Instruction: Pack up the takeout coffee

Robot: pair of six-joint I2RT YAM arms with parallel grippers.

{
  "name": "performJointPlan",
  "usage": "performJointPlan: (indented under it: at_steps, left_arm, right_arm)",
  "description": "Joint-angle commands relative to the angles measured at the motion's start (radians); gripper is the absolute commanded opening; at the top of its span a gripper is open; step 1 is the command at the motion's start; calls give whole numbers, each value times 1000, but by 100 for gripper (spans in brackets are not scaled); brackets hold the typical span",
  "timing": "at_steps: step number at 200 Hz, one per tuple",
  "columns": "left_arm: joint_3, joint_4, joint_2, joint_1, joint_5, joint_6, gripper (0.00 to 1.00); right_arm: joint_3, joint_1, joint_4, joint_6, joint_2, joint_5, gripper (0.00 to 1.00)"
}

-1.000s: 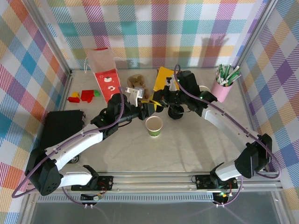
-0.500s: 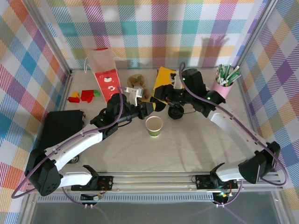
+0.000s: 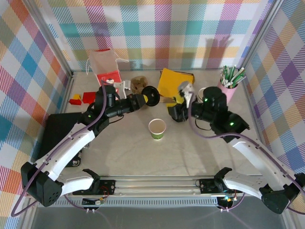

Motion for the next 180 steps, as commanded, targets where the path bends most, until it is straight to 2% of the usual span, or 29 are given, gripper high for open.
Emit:
performJointPlan:
  at_steps: [1,31,45,81,130,180]
  left_arm:
    - [45,-63,0,35,143,-155,7]
    - [64,-69,3,45,200,-238,7]
    - [78,-94,-2,45,201,-247,7]
    - [70,-99,-9,45,205,-295,7]
    - [58,-101,-12,45,196,-325,7]
    - [57,-106,-20,45,193,-333,7]
  right_arm:
    - [-97,57,186,-401,-14,75,51]
    - [-236,110,439,-624,-10,132,53]
    - [-275,126,553,-664,6,177,54]
    - [-310,163,676,-751,46,216,52]
    - [-300,187,694,-788,80,246,49]
    - [-263,194,663,-805,119,276,37]
